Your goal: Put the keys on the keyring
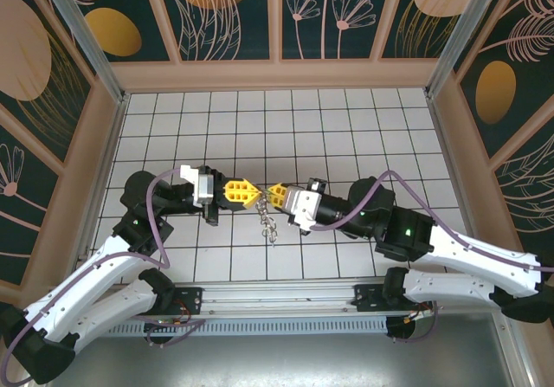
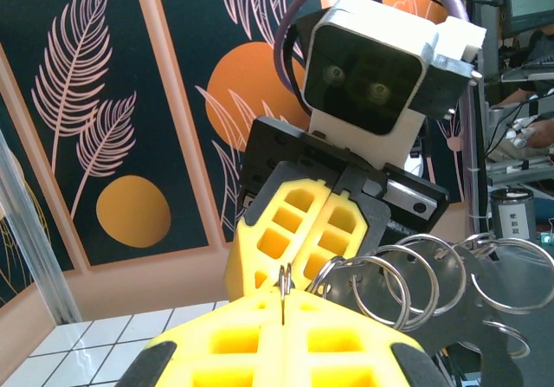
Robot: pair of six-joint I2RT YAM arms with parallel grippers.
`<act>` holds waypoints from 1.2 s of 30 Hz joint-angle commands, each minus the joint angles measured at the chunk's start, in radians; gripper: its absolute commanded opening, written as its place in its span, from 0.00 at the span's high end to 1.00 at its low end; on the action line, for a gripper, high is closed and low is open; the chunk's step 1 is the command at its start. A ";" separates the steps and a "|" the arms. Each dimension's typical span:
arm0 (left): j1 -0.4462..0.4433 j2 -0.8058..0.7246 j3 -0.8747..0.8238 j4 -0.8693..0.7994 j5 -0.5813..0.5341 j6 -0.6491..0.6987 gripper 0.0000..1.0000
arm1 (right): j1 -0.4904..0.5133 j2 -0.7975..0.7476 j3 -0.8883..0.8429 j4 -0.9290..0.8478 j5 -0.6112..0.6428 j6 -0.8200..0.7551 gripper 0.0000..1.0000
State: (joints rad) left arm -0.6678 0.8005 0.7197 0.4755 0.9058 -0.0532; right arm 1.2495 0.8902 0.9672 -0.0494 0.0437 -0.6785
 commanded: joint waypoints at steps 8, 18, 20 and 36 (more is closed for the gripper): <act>-0.004 -0.007 0.006 0.117 -0.025 -0.031 1.00 | 0.074 0.025 -0.065 0.109 0.106 -0.114 1.00; -0.003 -0.012 -0.002 0.118 -0.037 -0.038 1.00 | 0.112 0.028 -0.088 0.124 0.113 -0.146 0.93; -0.003 -0.016 -0.002 0.105 -0.041 -0.030 1.00 | 0.113 0.014 -0.093 0.125 0.122 -0.145 0.86; -0.004 0.018 0.091 -0.220 0.048 0.182 1.00 | 0.005 -0.078 -0.081 0.096 0.190 0.027 0.76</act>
State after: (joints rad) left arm -0.6678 0.8185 0.7635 0.3096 0.9024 0.0715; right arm 1.2823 0.7967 0.8501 0.0608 0.2131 -0.7105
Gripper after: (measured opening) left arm 0.037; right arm 0.237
